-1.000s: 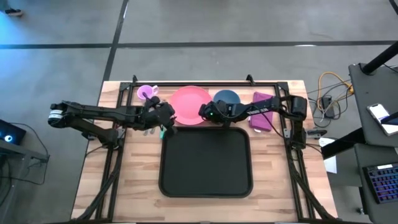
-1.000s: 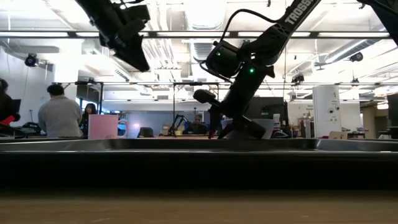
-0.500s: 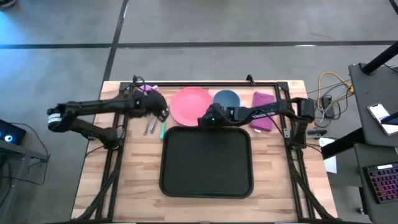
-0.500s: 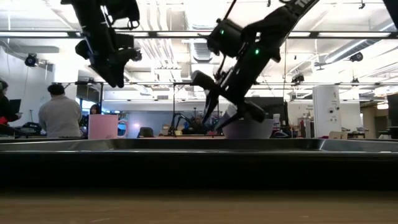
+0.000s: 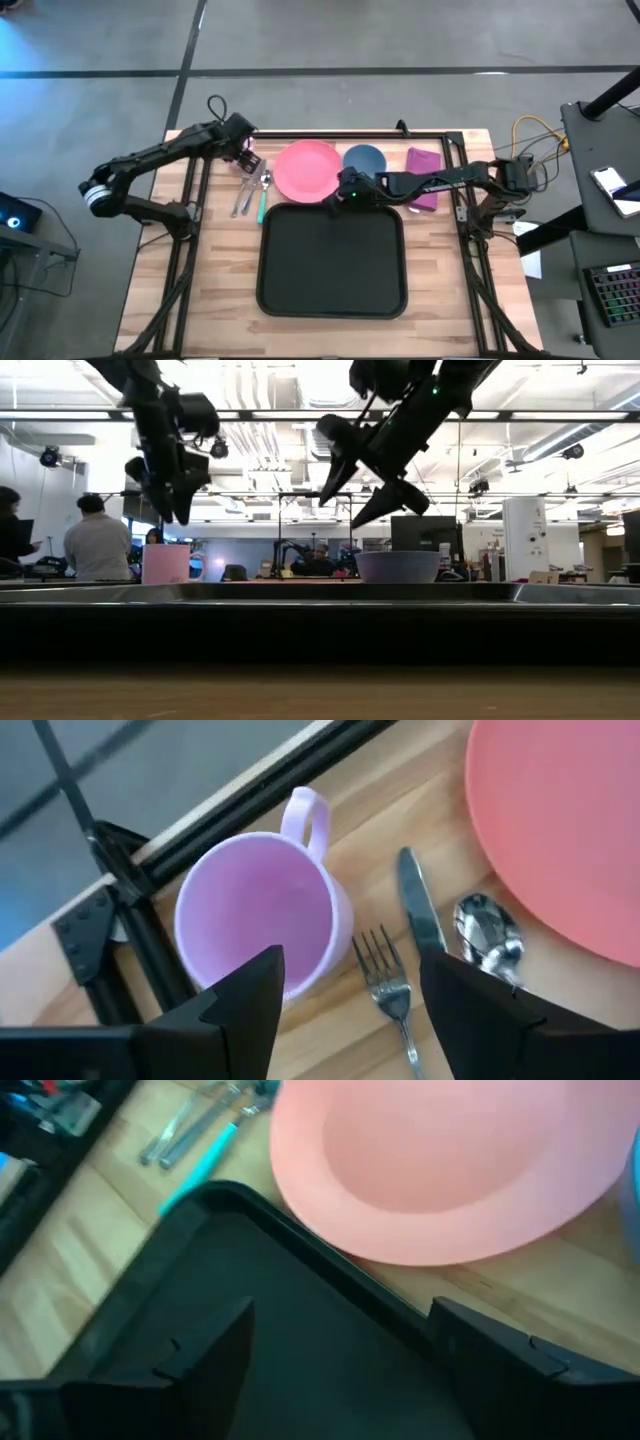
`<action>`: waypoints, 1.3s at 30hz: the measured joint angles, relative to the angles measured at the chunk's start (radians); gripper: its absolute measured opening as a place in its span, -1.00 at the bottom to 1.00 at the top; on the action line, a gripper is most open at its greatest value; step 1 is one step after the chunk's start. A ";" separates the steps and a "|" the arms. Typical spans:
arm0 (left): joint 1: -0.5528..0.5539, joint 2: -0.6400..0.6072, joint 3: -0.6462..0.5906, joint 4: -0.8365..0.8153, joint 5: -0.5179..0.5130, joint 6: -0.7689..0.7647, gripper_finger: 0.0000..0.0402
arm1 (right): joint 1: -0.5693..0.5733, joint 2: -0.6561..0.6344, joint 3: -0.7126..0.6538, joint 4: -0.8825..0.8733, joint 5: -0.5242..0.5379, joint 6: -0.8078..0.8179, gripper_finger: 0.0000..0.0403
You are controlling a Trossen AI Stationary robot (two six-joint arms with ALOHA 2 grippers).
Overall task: Set up tray
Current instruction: Put the light purple mug on the top left of the black tray
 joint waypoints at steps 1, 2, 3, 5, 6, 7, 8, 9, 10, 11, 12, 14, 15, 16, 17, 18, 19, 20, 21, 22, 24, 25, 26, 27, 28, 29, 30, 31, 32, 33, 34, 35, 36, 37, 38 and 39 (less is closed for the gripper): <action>0.004 0.019 0.000 -0.001 0.010 0.015 0.07 | 0.001 -0.011 0.000 0.000 0.000 0.000 0.45; 0.006 0.039 0.000 -0.004 0.012 0.039 0.07 | 0.001 -0.023 0.000 0.000 0.000 0.000 0.46; 0.005 0.061 0.000 -0.003 0.002 0.062 0.07 | 0.001 -0.033 0.000 0.002 0.000 0.000 0.47; 0.005 0.105 0.000 0.000 -0.016 0.093 0.07 | 0.001 -0.052 0.000 0.003 0.000 0.000 0.49; 0.006 0.129 0.000 0.002 -0.021 0.102 0.07 | 0.001 -0.059 0.000 0.001 0.001 0.000 0.49; 0.007 0.151 0.001 0.005 -0.027 0.106 0.07 | 0.001 -0.067 0.000 0.002 0.003 0.001 0.48; 0.008 0.173 0.003 0.004 -0.030 0.107 0.07 | 0.001 -0.077 0.000 0.003 0.005 0.001 0.48; 0.008 0.193 0.007 0.003 -0.037 0.108 0.07 | 0.001 -0.088 0.000 0.003 0.008 0.001 0.47; 0.008 0.210 0.010 0.003 -0.048 0.109 0.07 | 0.001 -0.096 0.000 0.006 0.010 0.001 0.47; 0.008 0.222 0.012 0.004 -0.057 0.109 0.07 | 0.001 -0.102 0.000 0.008 0.011 0.001 0.46; 0.009 0.230 0.012 0.005 -0.058 0.109 0.07 | 0.001 -0.107 0.001 0.007 0.011 0.000 0.46; 0.010 0.239 0.012 0.003 -0.060 0.109 0.07 | 0.003 -0.111 0.001 0.005 0.011 0.001 0.45; 0.009 0.241 0.012 0.004 -0.060 0.110 0.07 | 0.004 -0.111 0.001 0.005 0.011 0.001 0.45; 0.009 0.241 0.012 0.004 -0.059 0.109 0.07 | 0.004 -0.111 0.001 0.005 0.011 0.001 0.45; 0.009 0.241 0.012 0.003 -0.059 0.110 0.06 | 0.006 -0.112 0.001 0.005 0.011 0.002 0.45; 0.009 0.238 0.012 0.004 -0.059 0.110 0.04 | 0.007 -0.111 0.001 0.005 0.011 0.003 0.45; 0.009 0.235 0.012 0.003 -0.060 0.109 0.02 | 0.009 -0.111 0.001 0.005 0.011 0.004 0.45; 0.009 0.232 0.012 0.004 -0.060 0.109 -0.01 | 0.011 -0.111 0.001 0.005 0.011 0.004 0.44; 0.009 0.231 0.012 0.004 -0.060 0.109 -0.05 | 0.013 -0.111 0.001 0.005 0.011 0.005 0.43; 0.009 0.230 0.012 0.004 -0.063 0.111 -0.10 | 0.014 -0.111 0.001 0.005 0.010 0.014 0.42; 0.010 0.230 0.011 0.007 -0.072 0.123 -0.21 | 0.015 -0.111 0.001 0.005 0.009 0.028 0.38; 0.010 0.230 0.010 0.010 -0.085 0.129 -0.28 | 0.015 -0.111 0.001 0.005 0.009 0.028 0.36; 0.010 0.231 0.009 0.017 -0.101 0.130 -0.35 | 0.015 -0.111 0.001 0.006 0.009 0.028 0.34; 0.010 0.231 0.008 0.023 -0.122 0.131 -0.42 | 0.014 -0.111 0.001 0.006 0.009 0.028 0.32; 0.010 0.231 0.008 0.026 -0.145 0.132 -0.49 | 0.014 -0.112 0.001 0.006 0.010 0.030 0.30; 0.011 0.231 0.008 0.029 -0.162 0.132 -0.57 | 0.014 -0.112 0.001 0.006 0.009 0.031 0.28; 0.011 0.231 0.009 0.031 -0.168 0.132 -0.64 | 0.015 -0.111 0.001 0.006 0.009 0.030 0.26; 0.011 0.231 0.010 0.032 -0.168 0.132 -0.70 | 0.015 -0.111 0.001 0.006 0.009 0.030 0.24; 0.011 0.231 0.010 0.032 -0.170 0.136 -0.76 | 0.015 -0.111 0.001 0.006 0.008 0.030 0.23; 0.011 0.231 0.010 0.032 -0.170 0.145 -0.82 | 0.015 -0.111 0.001 0.006 0.008 0.030 0.21; 0.011 0.231 0.010 0.033 -0.169 0.153 -0.87 | 0.015 -0.111 0.001 0.006 0.008 0.030 0.20; 0.011 0.231 0.010 0.033 -0.169 0.155 -0.92 | 0.015 -0.112 0.001 0.006 0.008 0.030 0.18; 0.010 0.231 0.008 0.033 -0.169 0.157 -0.96 | 0.015 -0.111 0.001 0.006 0.008 0.028 0.17; 0.010 0.231 0.007 0.034 -0.180 0.158 -0.98 | 0.015 -0.111 0.001 0.006 0.008 0.026 0.16; 0.010 0.231 0.007 0.036 -0.189 0.158 -0.98 | 0.015 -0.111 0.001 0.007 0.008 0.024 0.15; 0.010 0.229 0.007 0.039 -0.189 0.158 -0.98 | 0.014 -0.111 0.001 0.007 0.008 0.023 0.14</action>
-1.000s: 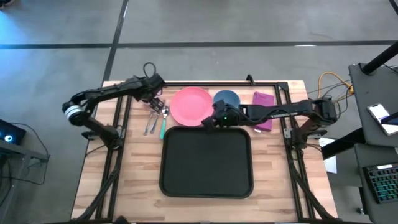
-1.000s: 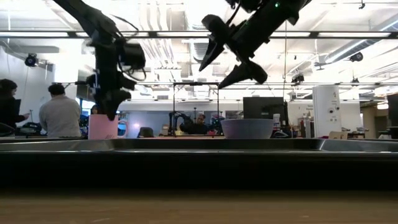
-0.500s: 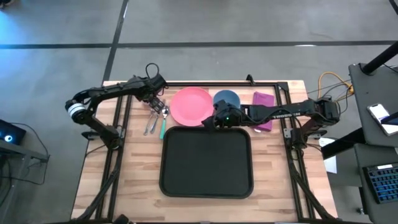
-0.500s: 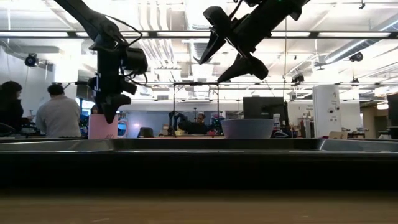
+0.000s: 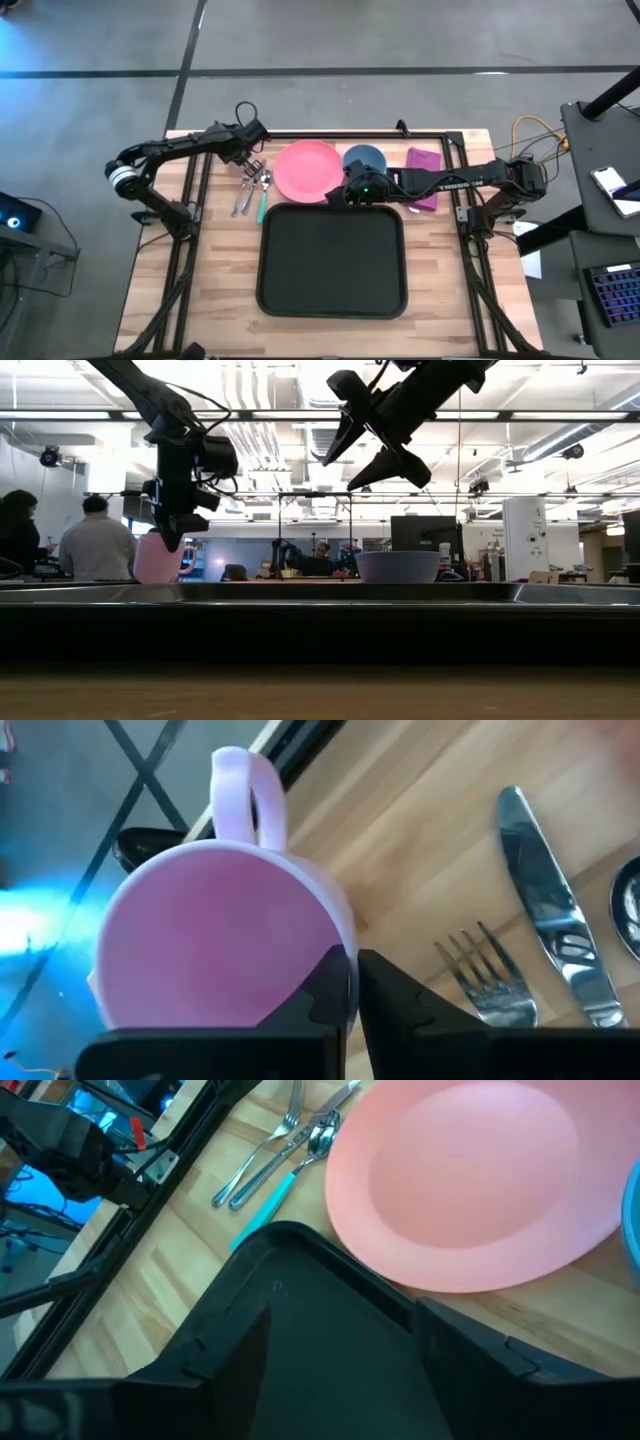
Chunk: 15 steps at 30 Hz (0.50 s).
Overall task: Set up tray
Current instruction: Put the light purple mug on the top left of the black tray
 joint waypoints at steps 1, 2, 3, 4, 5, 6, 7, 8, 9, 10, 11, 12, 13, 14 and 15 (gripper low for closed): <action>0.000 -0.003 0.000 -0.001 0.000 0.000 -0.99 | 0.000 0.000 0.000 0.000 0.000 -0.001 0.14; -0.002 -0.010 0.000 -0.003 -0.001 0.000 -0.99 | 0.000 0.000 0.000 0.001 0.000 -0.001 0.13; -0.004 -0.019 0.000 -0.004 0.000 0.000 -0.99 | 0.000 0.000 0.000 0.002 0.000 -0.002 0.12; -0.008 -0.032 0.000 -0.007 0.000 0.000 -0.99 | 0.000 0.000 0.000 0.005 0.001 -0.004 0.12; -0.011 -0.048 0.001 -0.018 0.000 0.000 -0.99 | 0.000 0.000 0.000 0.006 0.001 -0.004 0.11; -0.016 -0.063 0.007 -0.037 0.001 0.000 -0.99 | 0.000 -0.002 0.000 0.005 0.001 -0.008 0.11; -0.022 -0.079 0.015 -0.054 0.000 -0.001 -0.99 | 0.000 -0.004 0.000 0.006 0.002 -0.015 0.11; -0.026 -0.098 0.026 -0.069 0.002 -0.004 -0.99 | 0.000 -0.007 0.000 0.006 0.005 -0.022 0.11; -0.031 -0.120 0.039 -0.090 0.005 -0.014 -0.99 | 0.000 -0.012 0.000 0.005 0.009 -0.027 0.11; -0.038 -0.142 0.056 -0.114 0.016 -0.032 -0.99 | 0.000 -0.017 0.000 0.005 0.019 -0.034 0.11; -0.046 -0.163 0.074 -0.136 0.039 -0.056 -1.00 | 0.000 -0.023 0.000 0.008 0.032 -0.037 0.11; -0.055 -0.188 0.093 -0.156 0.073 -0.084 -1.00 | -0.001 -0.033 0.000 0.006 0.041 -0.041 0.11; -0.068 -0.216 0.111 -0.168 0.117 -0.111 -1.00 | -0.002 -0.041 0.000 0.005 0.052 -0.046 0.11; -0.085 -0.244 0.127 -0.172 0.164 -0.138 -1.00 | -0.003 -0.051 0.000 0.007 0.055 -0.052 0.11; -0.107 -0.274 0.141 -0.170 0.210 -0.163 -1.00 | -0.007 -0.059 0.000 0.007 0.057 -0.059 0.11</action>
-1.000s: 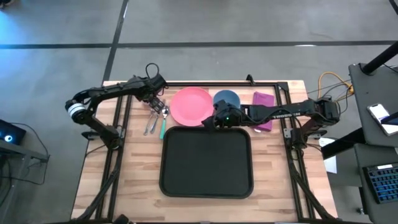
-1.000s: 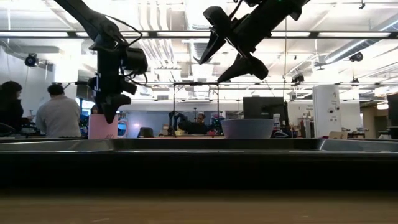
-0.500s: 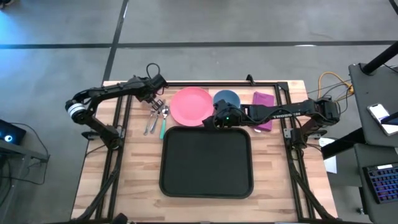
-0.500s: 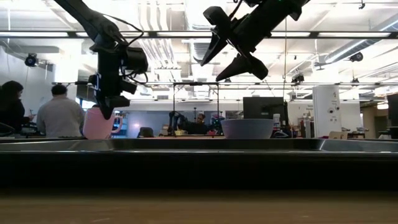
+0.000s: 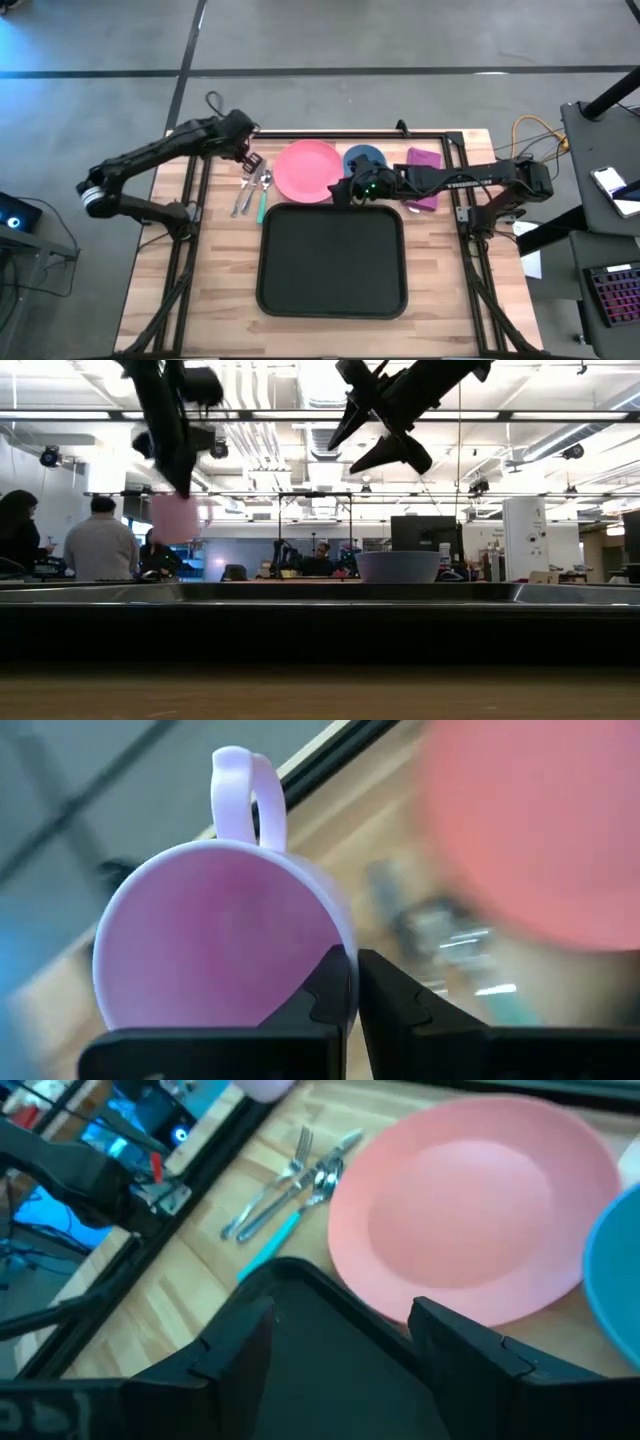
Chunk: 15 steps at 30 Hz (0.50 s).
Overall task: Set up tray
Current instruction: Put the light purple mug on the top left of the black tray
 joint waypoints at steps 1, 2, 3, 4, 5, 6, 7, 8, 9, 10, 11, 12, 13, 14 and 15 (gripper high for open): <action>-0.026 -0.028 0.013 0.004 0.038 -0.021 -1.00 | -0.002 -0.007 0.000 0.001 0.000 -0.007 0.11; -0.054 -0.051 0.025 0.008 0.061 -0.042 -1.00 | -0.007 -0.014 0.000 0.001 0.000 -0.013 0.11; -0.085 -0.071 0.033 0.008 0.068 -0.058 -1.00 | -0.008 -0.018 0.000 -0.002 0.000 -0.018 0.11; -0.123 -0.088 0.040 0.006 0.078 -0.072 -1.00 | -0.009 -0.020 0.000 -0.001 0.000 -0.021 0.11; -0.160 -0.099 0.045 0.006 0.084 -0.094 -1.00 | -0.012 -0.024 0.000 -0.002 0.000 -0.022 0.11; -0.196 -0.108 0.046 0.007 0.085 -0.129 -1.00 | -0.013 -0.026 0.000 -0.004 0.000 -0.023 0.11; -0.233 -0.112 0.046 0.005 0.087 -0.166 -1.00 | -0.014 -0.027 0.000 -0.005 0.000 -0.024 0.11; -0.269 -0.114 0.046 0.004 0.088 -0.202 -1.00 | -0.014 -0.027 0.000 -0.006 0.000 -0.024 0.11; -0.306 -0.110 0.046 0.004 0.087 -0.233 -1.00 | -0.014 -0.027 0.000 -0.007 0.000 -0.024 0.11; -0.344 -0.102 0.046 0.004 0.085 -0.256 -1.00 | -0.014 -0.027 0.000 -0.010 -0.001 -0.024 0.11; -0.381 -0.091 0.046 0.004 0.079 -0.271 -1.00 | -0.014 -0.027 0.000 -0.010 -0.001 -0.024 0.11; -0.412 -0.076 0.045 0.005 0.074 -0.281 -1.00 | -0.013 -0.027 0.000 -0.010 -0.001 -0.024 0.11; -0.439 -0.057 0.045 0.005 0.066 -0.292 -1.00 | -0.013 -0.027 0.000 -0.014 -0.001 -0.024 0.11; -0.459 -0.037 0.045 0.004 0.060 -0.300 -1.00 | -0.013 -0.027 0.000 -0.021 -0.002 -0.024 0.11; -0.473 -0.016 0.045 0.003 0.058 -0.307 -1.00 | -0.013 -0.027 0.000 -0.030 -0.004 -0.024 0.11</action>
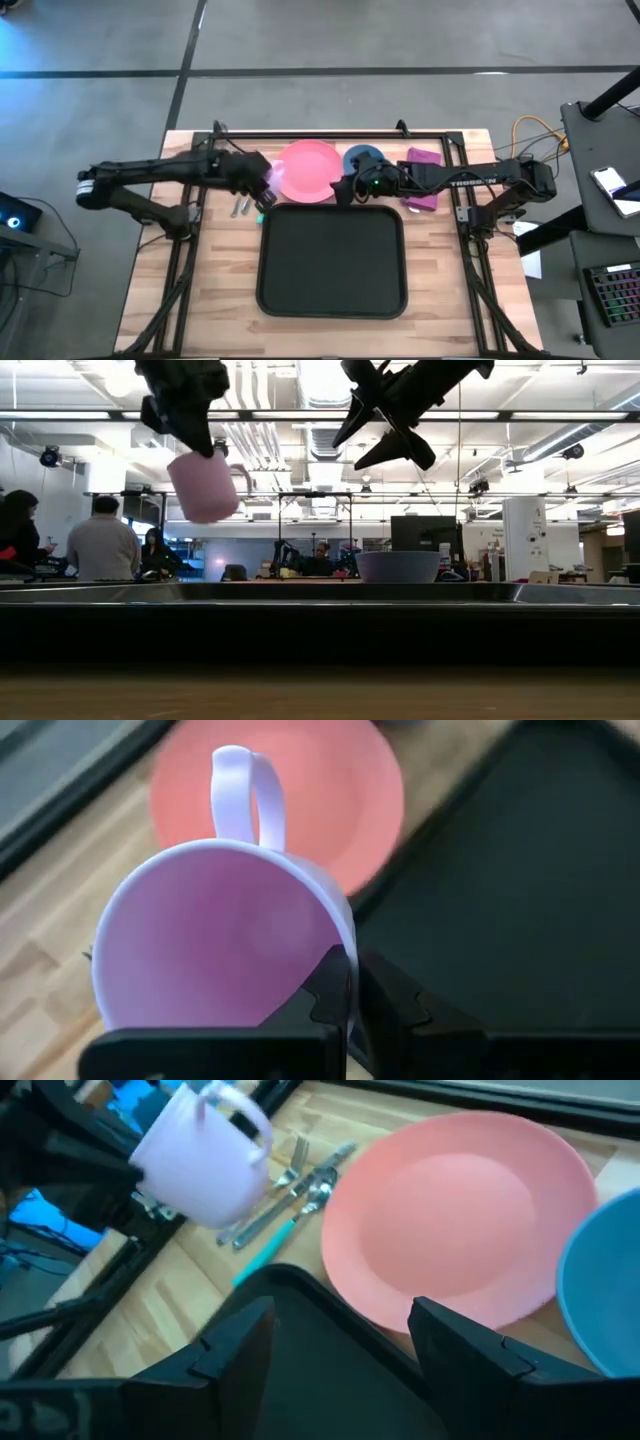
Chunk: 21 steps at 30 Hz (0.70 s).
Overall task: Set up tray
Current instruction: Put the light purple mug on the top left of the black tray
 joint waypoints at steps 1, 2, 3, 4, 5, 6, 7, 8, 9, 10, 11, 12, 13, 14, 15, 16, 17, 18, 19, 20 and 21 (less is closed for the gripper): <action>-0.007 0.022 -0.001 -0.003 -0.002 -0.003 -1.00 | 0.000 0.000 0.000 -0.008 -0.004 0.000 0.11; -0.009 0.046 -0.003 -0.005 -0.005 -0.003 -1.00 | 0.000 0.000 0.000 -0.010 -0.011 0.000 0.11; -0.010 0.069 -0.003 -0.004 -0.005 -0.003 -1.00 | 0.000 0.000 0.000 -0.011 -0.021 0.000 0.11; -0.012 0.091 -0.003 -0.003 -0.003 -0.003 -1.00 | 0.000 0.000 0.000 -0.018 -0.032 0.001 0.11; -0.017 0.110 -0.003 -0.003 0.003 -0.003 -1.00 | 0.000 0.000 0.000 -0.027 -0.046 0.003 0.11; -0.025 0.126 -0.003 -0.002 0.019 -0.005 -1.00 | 0.000 0.000 0.000 -0.037 -0.053 0.009 0.11; -0.034 0.138 -0.003 0.003 0.036 -0.010 -1.00 | 0.000 0.000 0.000 -0.048 -0.054 0.015 0.11; -0.045 0.149 -0.003 0.006 0.051 -0.015 -1.00 | 0.001 0.000 0.000 -0.057 -0.055 0.020 0.11; -0.056 0.159 -0.003 0.006 0.058 -0.026 -1.00 | 0.001 0.000 0.000 -0.063 -0.057 0.024 0.11; -0.069 0.168 -0.003 0.006 0.063 -0.040 -1.00 | 0.000 0.000 0.000 -0.069 -0.060 0.025 0.11; -0.080 0.177 -0.003 0.010 0.066 -0.055 -1.00 | 0.000 0.000 0.000 -0.080 -0.061 0.025 0.11; -0.090 0.184 -0.003 0.014 0.073 -0.073 -1.00 | 0.000 0.000 0.000 -0.090 -0.062 0.025 0.11; -0.099 0.191 -0.003 0.016 0.083 -0.095 -1.00 | 0.000 0.000 0.000 -0.096 -0.066 0.020 0.11; -0.110 0.199 -0.003 0.015 0.091 -0.121 -1.00 | -0.001 0.000 0.000 -0.101 -0.075 0.008 0.11; -0.123 0.206 -0.003 0.017 0.091 -0.145 -1.00 | -0.002 0.000 0.000 -0.107 -0.089 -0.008 0.11; -0.136 0.214 -0.003 0.021 0.091 -0.167 -1.00 | -0.004 0.000 0.000 -0.109 -0.109 -0.024 0.11; -0.148 0.223 -0.003 0.028 0.094 -0.188 -1.00 | -0.004 0.000 0.000 -0.111 -0.125 -0.040 0.11; -0.161 0.233 -0.003 0.035 0.096 -0.208 -1.00 | -0.005 0.000 0.000 -0.112 -0.134 -0.056 0.11; -0.173 0.242 -0.003 0.045 0.096 -0.229 -1.00 | -0.005 0.000 0.000 -0.112 -0.139 -0.072 0.11; -0.184 0.251 -0.003 0.059 0.097 -0.249 -1.00 | -0.005 0.000 0.000 -0.113 -0.143 -0.085 0.11; -0.196 0.262 -0.003 0.076 0.096 -0.268 -1.00 | -0.005 0.000 -0.001 -0.113 -0.145 -0.097 0.11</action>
